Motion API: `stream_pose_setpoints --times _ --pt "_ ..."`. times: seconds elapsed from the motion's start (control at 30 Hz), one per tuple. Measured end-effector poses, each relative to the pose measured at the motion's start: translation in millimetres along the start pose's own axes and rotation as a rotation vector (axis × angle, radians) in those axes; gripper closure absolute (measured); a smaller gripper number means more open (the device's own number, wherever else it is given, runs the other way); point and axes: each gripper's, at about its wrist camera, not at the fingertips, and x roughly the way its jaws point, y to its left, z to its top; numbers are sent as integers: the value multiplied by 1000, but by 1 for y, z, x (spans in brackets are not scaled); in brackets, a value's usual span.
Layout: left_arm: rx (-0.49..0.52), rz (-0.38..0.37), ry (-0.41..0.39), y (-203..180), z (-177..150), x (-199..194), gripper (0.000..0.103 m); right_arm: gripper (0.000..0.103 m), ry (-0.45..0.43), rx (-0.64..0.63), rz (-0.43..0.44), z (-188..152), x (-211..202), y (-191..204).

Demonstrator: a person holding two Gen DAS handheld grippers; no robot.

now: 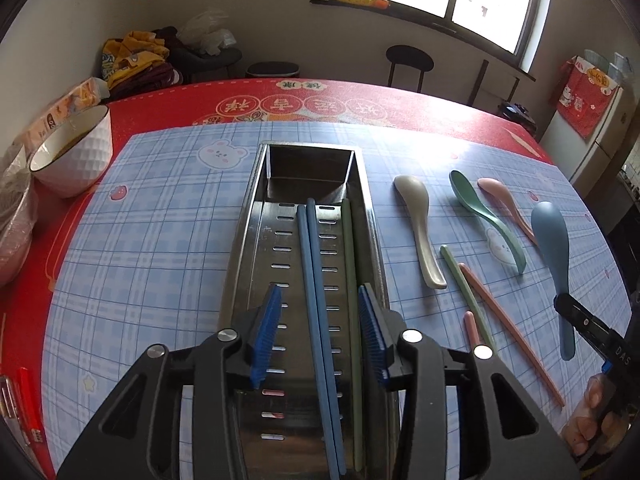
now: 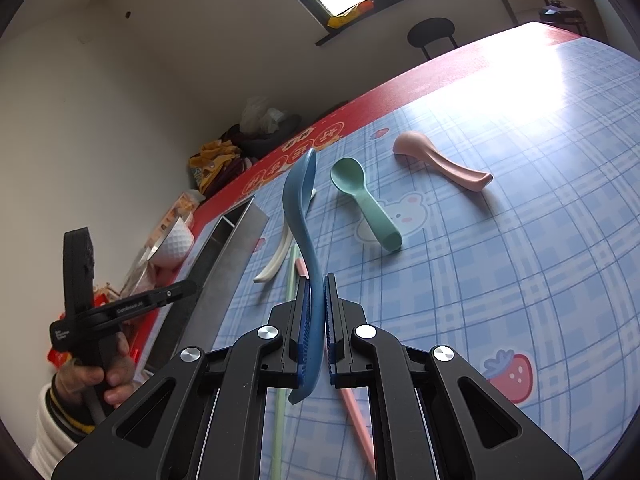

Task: Organize utensils
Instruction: 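Lower the blue chopstick into the tray, open the left gripper while the right holds the spoon, then lower the blue spoon into the steel tray and open the right gripper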

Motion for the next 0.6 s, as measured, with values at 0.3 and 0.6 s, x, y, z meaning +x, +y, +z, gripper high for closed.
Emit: stream_pose_setpoints --times 0.3,0.6 --pt "86 120 -224 19 -50 -50 11 96 5 -11 -15 -1 1 2" --pt "125 171 -292 42 -74 -66 6 96 26 -40 -98 -1 8 11"
